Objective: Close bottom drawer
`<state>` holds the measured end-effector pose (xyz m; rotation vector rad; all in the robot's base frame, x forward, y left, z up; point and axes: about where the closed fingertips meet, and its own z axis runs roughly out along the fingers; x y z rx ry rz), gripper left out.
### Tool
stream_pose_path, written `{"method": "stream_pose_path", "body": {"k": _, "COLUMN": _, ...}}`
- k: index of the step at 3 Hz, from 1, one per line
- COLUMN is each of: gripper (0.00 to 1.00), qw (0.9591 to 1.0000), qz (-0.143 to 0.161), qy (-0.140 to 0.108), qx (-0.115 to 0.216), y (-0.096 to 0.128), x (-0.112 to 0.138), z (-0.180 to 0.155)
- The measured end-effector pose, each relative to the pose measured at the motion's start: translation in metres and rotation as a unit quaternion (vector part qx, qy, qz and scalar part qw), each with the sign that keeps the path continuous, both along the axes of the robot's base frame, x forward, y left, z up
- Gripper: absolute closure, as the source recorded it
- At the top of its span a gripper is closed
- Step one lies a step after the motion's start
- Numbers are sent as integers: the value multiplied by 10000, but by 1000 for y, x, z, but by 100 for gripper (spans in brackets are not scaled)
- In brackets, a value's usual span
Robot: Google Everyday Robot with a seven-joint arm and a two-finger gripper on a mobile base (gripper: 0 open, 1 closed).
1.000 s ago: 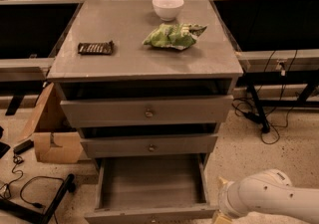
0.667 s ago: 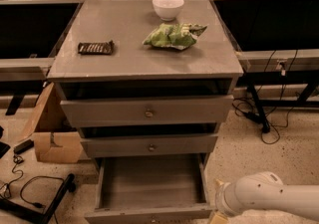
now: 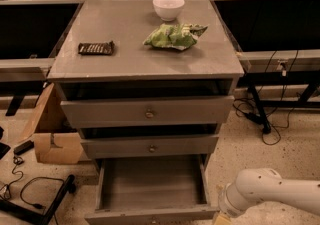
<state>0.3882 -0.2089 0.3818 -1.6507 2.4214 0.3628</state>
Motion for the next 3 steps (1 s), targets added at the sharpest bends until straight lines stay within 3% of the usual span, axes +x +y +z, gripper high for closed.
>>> {"method": "stream_pose_path", "body": {"k": 1, "gripper": 26, "qw": 9996, "qz": -192, "qy": -85, "qx": 191, "y": -3, "x": 16, "z": -54}}
{"method": "stream_pose_path", "body": {"k": 3, "gripper": 73, "qw": 9970, "qz": -147, "qy": -310, "qx": 698, "y": 0, "x": 4, "z": -176}}
